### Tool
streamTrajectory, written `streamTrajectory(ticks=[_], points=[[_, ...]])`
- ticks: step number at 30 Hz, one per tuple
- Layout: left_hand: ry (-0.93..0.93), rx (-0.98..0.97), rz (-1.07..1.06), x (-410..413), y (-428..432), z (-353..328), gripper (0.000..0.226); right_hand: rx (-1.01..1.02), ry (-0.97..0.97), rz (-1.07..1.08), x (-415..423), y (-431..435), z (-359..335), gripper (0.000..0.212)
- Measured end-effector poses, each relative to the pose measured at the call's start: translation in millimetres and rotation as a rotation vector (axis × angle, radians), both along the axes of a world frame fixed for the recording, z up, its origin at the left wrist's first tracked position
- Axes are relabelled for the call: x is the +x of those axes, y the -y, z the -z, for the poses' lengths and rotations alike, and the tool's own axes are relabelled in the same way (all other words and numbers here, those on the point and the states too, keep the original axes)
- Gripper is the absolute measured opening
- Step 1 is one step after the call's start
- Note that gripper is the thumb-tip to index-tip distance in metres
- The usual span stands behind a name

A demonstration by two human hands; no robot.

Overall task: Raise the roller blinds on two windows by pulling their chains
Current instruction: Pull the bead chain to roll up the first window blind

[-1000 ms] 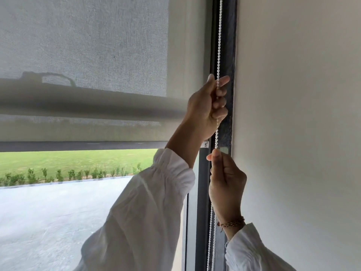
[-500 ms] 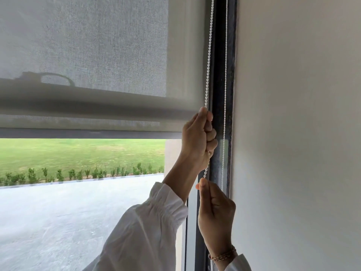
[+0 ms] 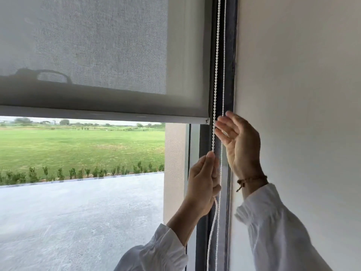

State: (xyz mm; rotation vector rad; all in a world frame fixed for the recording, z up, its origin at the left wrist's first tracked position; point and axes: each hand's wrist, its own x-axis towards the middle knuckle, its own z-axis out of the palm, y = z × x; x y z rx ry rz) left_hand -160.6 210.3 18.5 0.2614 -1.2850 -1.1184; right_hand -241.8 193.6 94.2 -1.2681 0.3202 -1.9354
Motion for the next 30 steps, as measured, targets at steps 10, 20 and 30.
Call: streamTrajectory(ticks=[10, 20, 30], points=[[0.106, 0.004, -0.097, -9.7, 13.8, 23.8, 0.043, -0.057, -0.107, 0.284, 21.8, -3.7, -47.4, 0.042], [0.220, 0.106, -0.164, -1.4, 10.6, 64.3, 0.041, -0.126, -0.107, 0.431, 25.6, 22.1, 15.2, 0.041], [0.229, 0.126, -0.223, -5.6, 5.7, 54.1, 0.039, -0.110, -0.097, 0.437, 23.5, 22.9, 8.8, 0.047]])
